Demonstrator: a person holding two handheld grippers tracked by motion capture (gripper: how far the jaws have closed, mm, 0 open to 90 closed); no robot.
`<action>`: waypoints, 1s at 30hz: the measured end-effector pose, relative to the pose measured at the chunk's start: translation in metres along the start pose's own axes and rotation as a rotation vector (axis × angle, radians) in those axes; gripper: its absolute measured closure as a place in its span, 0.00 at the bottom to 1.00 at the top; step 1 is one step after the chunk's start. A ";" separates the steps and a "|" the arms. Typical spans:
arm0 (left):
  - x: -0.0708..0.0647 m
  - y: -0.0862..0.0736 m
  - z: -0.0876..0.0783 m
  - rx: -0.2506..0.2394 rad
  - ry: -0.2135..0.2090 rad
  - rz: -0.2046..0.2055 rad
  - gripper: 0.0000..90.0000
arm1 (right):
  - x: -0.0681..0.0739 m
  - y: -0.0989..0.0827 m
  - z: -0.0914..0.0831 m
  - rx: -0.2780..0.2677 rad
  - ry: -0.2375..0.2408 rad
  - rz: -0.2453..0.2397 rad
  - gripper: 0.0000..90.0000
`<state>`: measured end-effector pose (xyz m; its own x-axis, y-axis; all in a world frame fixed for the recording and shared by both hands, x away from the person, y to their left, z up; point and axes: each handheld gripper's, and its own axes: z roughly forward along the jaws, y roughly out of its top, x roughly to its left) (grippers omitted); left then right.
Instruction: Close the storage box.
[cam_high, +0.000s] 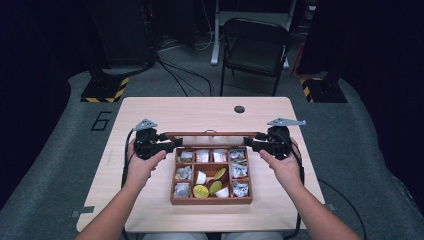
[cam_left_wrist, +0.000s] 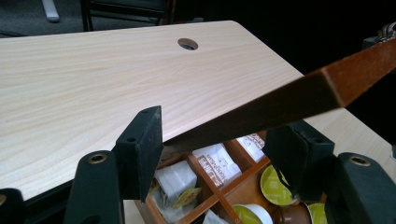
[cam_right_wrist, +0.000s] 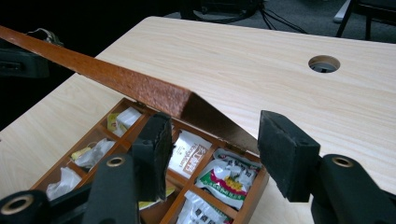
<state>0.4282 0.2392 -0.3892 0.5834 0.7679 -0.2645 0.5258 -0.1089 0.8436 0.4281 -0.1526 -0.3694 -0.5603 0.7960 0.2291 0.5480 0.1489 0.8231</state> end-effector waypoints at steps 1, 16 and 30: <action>-0.001 -0.001 -0.001 -0.004 0.002 0.001 0.41 | 0.001 -0.001 -0.001 0.002 0.000 -0.003 0.50; -0.010 -0.015 -0.017 0.020 -0.024 0.040 0.44 | 0.014 -0.015 -0.020 0.013 0.023 -0.047 0.55; -0.022 -0.046 -0.029 0.036 -0.024 0.078 0.48 | 0.018 -0.052 -0.026 0.017 0.056 -0.056 0.58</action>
<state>0.3730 0.2455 -0.4080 0.6378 0.7411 -0.2100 0.5000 -0.1909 0.8447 0.3733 -0.1609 -0.3942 -0.6242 0.7521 0.2115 0.5245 0.2028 0.8269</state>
